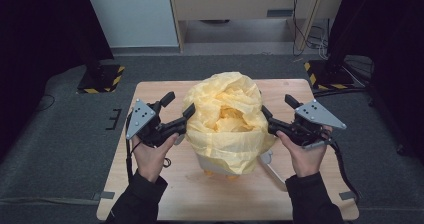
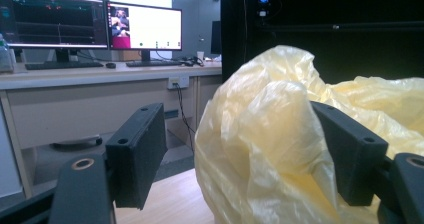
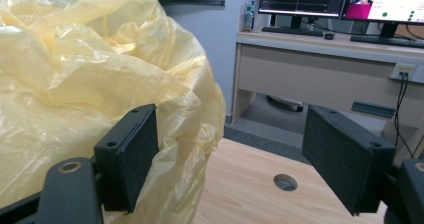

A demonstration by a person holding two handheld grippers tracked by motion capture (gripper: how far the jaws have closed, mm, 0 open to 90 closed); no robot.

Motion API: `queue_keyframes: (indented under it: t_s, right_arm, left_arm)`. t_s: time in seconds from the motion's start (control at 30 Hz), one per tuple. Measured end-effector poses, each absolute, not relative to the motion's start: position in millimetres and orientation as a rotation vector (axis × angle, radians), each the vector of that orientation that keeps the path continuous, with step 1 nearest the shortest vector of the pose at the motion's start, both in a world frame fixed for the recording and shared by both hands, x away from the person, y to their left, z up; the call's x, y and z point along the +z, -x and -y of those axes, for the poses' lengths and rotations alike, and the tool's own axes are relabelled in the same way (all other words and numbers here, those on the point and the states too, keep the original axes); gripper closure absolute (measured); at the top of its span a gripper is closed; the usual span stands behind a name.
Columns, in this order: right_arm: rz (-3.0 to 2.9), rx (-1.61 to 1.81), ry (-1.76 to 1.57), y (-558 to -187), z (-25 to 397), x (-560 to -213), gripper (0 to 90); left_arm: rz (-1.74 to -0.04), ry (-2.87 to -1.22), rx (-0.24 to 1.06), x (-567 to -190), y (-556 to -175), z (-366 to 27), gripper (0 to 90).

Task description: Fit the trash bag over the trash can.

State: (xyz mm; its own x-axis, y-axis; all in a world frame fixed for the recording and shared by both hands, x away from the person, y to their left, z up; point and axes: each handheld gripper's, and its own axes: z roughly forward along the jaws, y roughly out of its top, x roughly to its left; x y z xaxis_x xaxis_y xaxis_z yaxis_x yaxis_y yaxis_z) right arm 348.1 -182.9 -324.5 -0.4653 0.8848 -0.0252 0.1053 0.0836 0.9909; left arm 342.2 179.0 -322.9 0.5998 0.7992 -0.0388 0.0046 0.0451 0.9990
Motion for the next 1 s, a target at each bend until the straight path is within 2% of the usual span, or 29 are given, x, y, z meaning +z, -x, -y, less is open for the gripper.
queue_keyframes:
  t_s: [0.23,0.73,0.87,0.97,1.0]
  right_arm:
    - [-1.668,1.495,-1.003,-346,186,-324,22.3]
    - [-1.610,1.638,-0.910,-336,188,-281,21.1]
    - [-1.638,1.716,-0.851,-335,186,-268,24.7]
    - [-1.703,1.786,-0.784,-335,179,-265,30.5]
    - [-1.732,1.800,-0.762,-335,176,-265,35.1]
  left_arm:
    - [-0.742,-1.392,0.694,-323,-337,-186,24.2]
    - [-0.708,-1.403,0.660,-327,-326,-181,23.1]
    - [-0.708,-1.404,0.669,-327,-326,-181,23.1]
    - [-0.710,-1.403,0.667,-327,-326,-181,23.1]
    - [-0.711,-1.402,0.666,-327,-326,-181,23.1]
